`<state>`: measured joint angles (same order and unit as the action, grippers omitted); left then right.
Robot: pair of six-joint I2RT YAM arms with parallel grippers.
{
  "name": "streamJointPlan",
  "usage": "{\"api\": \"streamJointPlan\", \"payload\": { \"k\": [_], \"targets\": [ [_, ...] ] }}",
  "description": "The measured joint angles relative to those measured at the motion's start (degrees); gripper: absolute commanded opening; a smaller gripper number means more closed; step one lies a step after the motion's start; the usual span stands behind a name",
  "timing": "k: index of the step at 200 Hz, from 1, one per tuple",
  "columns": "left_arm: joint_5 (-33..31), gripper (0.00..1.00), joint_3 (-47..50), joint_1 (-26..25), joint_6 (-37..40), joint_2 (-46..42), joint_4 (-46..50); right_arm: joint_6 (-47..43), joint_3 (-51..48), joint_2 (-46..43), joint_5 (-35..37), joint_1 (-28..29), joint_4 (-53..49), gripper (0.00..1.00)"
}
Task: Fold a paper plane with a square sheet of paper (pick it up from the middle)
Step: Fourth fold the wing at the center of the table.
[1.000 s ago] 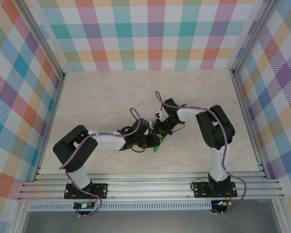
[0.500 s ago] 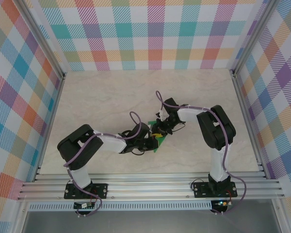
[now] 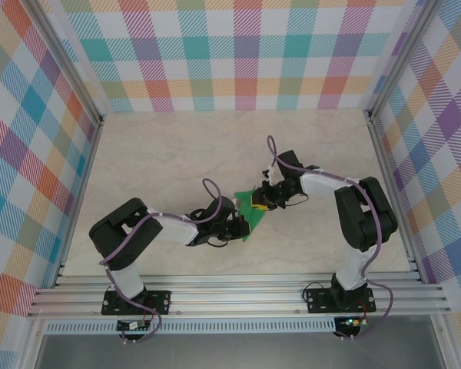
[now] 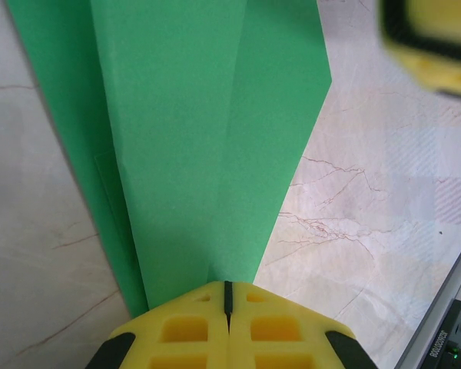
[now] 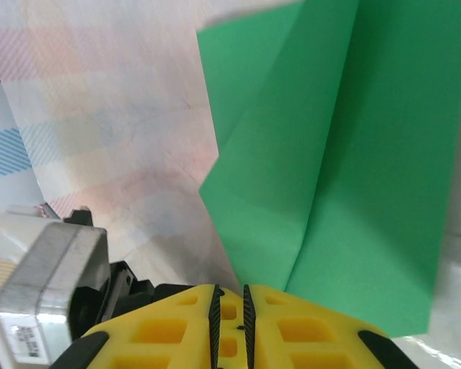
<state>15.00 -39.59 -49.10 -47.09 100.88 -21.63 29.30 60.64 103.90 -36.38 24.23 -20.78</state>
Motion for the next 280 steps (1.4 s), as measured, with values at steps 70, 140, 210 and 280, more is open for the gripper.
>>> {"api": "streamJointPlan", "payload": {
  "k": [70,140,210,280],
  "targets": [
    [0.1,0.01,-0.4,0.0,0.1,0.1,0.5,-0.2,1.6,7.6,-2.7,2.3,0.1,0.16],
    [-0.3,0.0,0.7,0.0,0.2,-0.2,-0.5,-1.1,12.3,13.5,3.9,1.6,-7.1,0.16],
    [-1.4,0.0,2.3,0.0,0.2,-0.9,-2.5,-1.0,16.3,16.5,0.3,-1.0,-9.7,0.17],
    [-1.6,0.0,2.3,-0.2,0.2,-0.9,-2.5,-1.2,22.7,18.9,8.0,-3.3,-9.5,0.17]
  ]
}}
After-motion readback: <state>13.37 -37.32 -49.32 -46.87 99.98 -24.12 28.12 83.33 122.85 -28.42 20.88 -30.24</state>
